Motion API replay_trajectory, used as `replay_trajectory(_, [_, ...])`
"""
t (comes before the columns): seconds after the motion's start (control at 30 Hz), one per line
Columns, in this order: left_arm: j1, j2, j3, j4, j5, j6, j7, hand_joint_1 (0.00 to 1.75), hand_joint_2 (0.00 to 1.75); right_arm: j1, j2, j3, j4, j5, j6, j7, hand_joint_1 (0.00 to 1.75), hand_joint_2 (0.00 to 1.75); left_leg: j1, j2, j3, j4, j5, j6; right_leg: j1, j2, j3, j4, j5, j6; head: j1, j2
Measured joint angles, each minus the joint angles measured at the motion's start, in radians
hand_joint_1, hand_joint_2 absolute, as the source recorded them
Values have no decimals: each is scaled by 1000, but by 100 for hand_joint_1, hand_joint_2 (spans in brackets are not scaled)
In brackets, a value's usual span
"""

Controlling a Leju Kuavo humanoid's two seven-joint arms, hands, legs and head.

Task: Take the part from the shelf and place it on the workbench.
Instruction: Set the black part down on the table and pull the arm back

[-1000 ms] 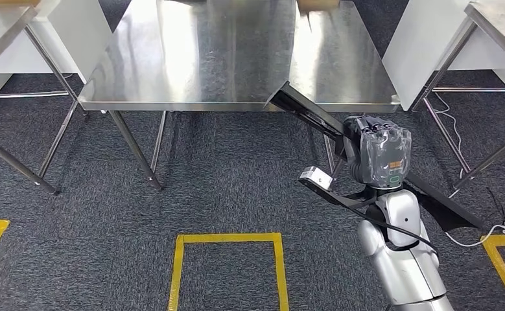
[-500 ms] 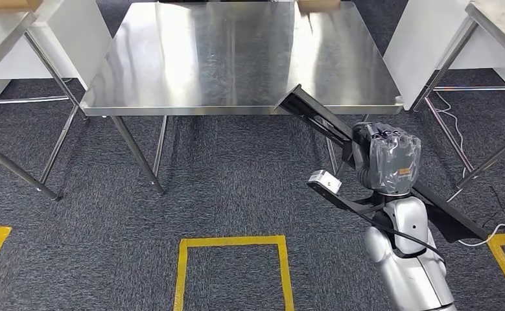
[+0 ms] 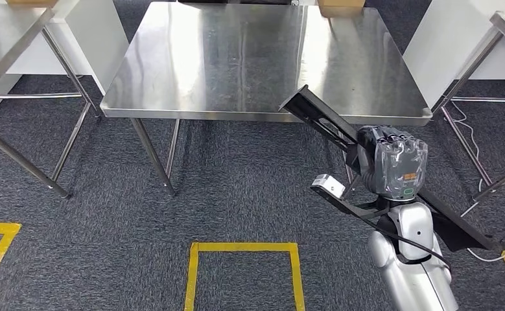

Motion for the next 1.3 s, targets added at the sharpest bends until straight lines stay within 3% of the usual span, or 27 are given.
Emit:
replay_trajectory(0.07, [0, -2, -1, 0, 0, 1, 0, 0, 175, 2, 0, -3, -5, 3, 0, 1, 175, 175, -2, -1, 2, 1, -8, -7, 6, 0, 13, -23, 5, -14, -1, 0])
replay_trajectory(0.17, [-1, 0, -2, -1, 0, 3, -1, 0, 175, 4, 2, -5, -14, 6, 0, 3, 175, 175, 1, 3, -10, 29, -31, -24, -9, 1, 26, -35, 3, -32, -2, 0])
replay_trajectory(0.23, [-1, 1, -2, -1, 1, 5, -2, 0, 175, 4, 4, -5, -17, 9, 0, 3, 175, 175, 11, 6, -61, 129, -75, -40, -16, 0, 38, -41, -2, -45, -5, 0])
replay_trajectory(0.3, [0, 2, -2, -1, 2, 6, -2, 0, 175, 5, 7, -5, -18, 10, 1, 3, 175, 175, 27, 10, -141, 256, -112, -55, -18, 0, 44, -40, -9, -51, -6, 0])
replay_trajectory(0.33, [1, 2, -2, -1, 3, 6, -2, 0, 175, 6, 9, -5, -18, 10, 1, 3, 175, 175, 34, 13, -168, 287, -109, -62, -19, 0, 47, -40, -12, -50, -7, 0])
replay_trajectory(0.37, [1, 3, -2, -1, 4, 7, -2, 0, 175, 8, 11, -4, -18, 10, 1, 3, 175, 175, 41, 15, -177, 278, -85, -68, -22, 1, 51, -40, -16, -47, -7, 0])
replay_trajectory(0.4, [1, 4, -2, -1, 4, 7, -2, 0, 175, 9, 13, -4, -18, 10, 2, 3, 175, 175, 46, 17, -165, 233, -45, -73, -25, 2, 57, -39, -21, -42, -7, 0])
replay_trajectory(0.47, [1, 3, -2, -1, 4, 7, -2, 0, 175, 9, 15, -4, -18, 11, 2, 3, 175, 175, 53, 19, -112, 100, 29, -83, -28, 3, 68, -37, -32, -28, -9, 0])
replay_trajectory(0.53, [0, 2, -2, -1, 5, 7, -2, 0, 175, 8, 16, -5, -18, 11, 2, 3, 175, 175, 51, 17, -76, 28, 49, -76, -23, 4, 70, -35, -40, -13, -10, 0])
replay_trajectory(0.67, [1, 2, -2, -1, 7, 7, -5, 0, 175, 7, 18, -6, -18, 12, 2, 2, 175, 175, 39, 13, -63, 15, 41, -36, -21, 1, 62, -20, -55, 9, -5, 0])
replay_trajectory(0.73, [0, 2, -1, -1, 11, 8, -6, 0, 175, 5, 19, -6, -18, 13, 2, 2, 175, 175, 38, 12, -54, 9, 40, -18, -24, -1, 14, 75, -92, 8, 0, 0])
replay_trajectory(0.8, [0, 2, -1, -1, 15, 10, -7, 0, 175, 3, 19, -6, -16, 13, 2, 2, 175, 175, 35, 11, -49, 9, 34, -8, -22, 0, -68, 220, -138, 5, 4, 0])
replay_trajectory(0.83, [0, 2, -1, -1, 16, 11, -7, 0, 175, 3, 19, -6, -14, 13, 2, 2, 175, 175, 33, 10, -45, 9, 30, -6, -21, 1, -99, 266, -147, 8, 4, 0])
replay_trajectory(0.87, [0, 2, -1, -1, 17, 12, -7, 0, 175, 3, 19, -5, -13, 13, 2, 2, 175, 175, 31, 8, -40, 10, 26, -5, -19, 1, -110, 273, -138, 13, 4, 0])
replay_trajectory(0.9, [0, 1, -1, -1, 18, 13, -7, 0, 175, 3, 20, -5, -12, 13, 2, 2, 175, 175, 30, 6, -34, 10, 21, -5, -19, 1, -100, 237, -113, 19, 4, 0])
replay_trajectory(0.97, [0, 1, 0, -1, 19, 14, -8, 0, 175, 1, 21, -4, -12, 13, 2, 2, 175, 175, 27, 1, -19, 10, 10, -9, -18, 1, -41, 93, -43, 26, 5, 0])
replay_trajectory(1.03, [0, 0, 2, -1, 22, 15, -10, 0, 175, -5, 22, -3, -10, 13, 2, 2, 175, 175, 22, -2, -10, 11, -1, -18, -10, 1, 4, -6, -3, 17, 7, 0])
replay_trajectory(1.1, [0, -1, 4, -1, 24, 16, -12, 0, 175, -9, 22, -3, -9, 13, 2, 2, 175, 175, 20, -3, -8, 10, -8, -26, -4, 2, 13, -22, 0, 3, 7, 0])
replay_trajectory(1.2, [0, 0, 7, -1, 25, 17, -15, 0, 175, -11, 25, -2, -9, 13, 2, 2, 175, 175, 25, 3, -17, 44, -34, -44, -19, 2, 29, -29, -6, -20, 4, 0])
replay_trajectory(1.23, [0, 0, 8, -1, 25, 17, -15, 0, 175, -12, 26, -2, -9, 13, 2, 2, 175, 175, 27, 6, -39, 93, -59, -51, -23, 2, 36, -32, -9, -28, 3, 0])
replay_trajectory(1.3, [0, 1, 8, -1, 25, 18, -15, 0, 175, -14, 28, -2, -8, 13, 2, 1, 175, 175, 33, 10, -118, 234, -114, -63, -23, 1, 46, -32, -17, -40, 3, 0])
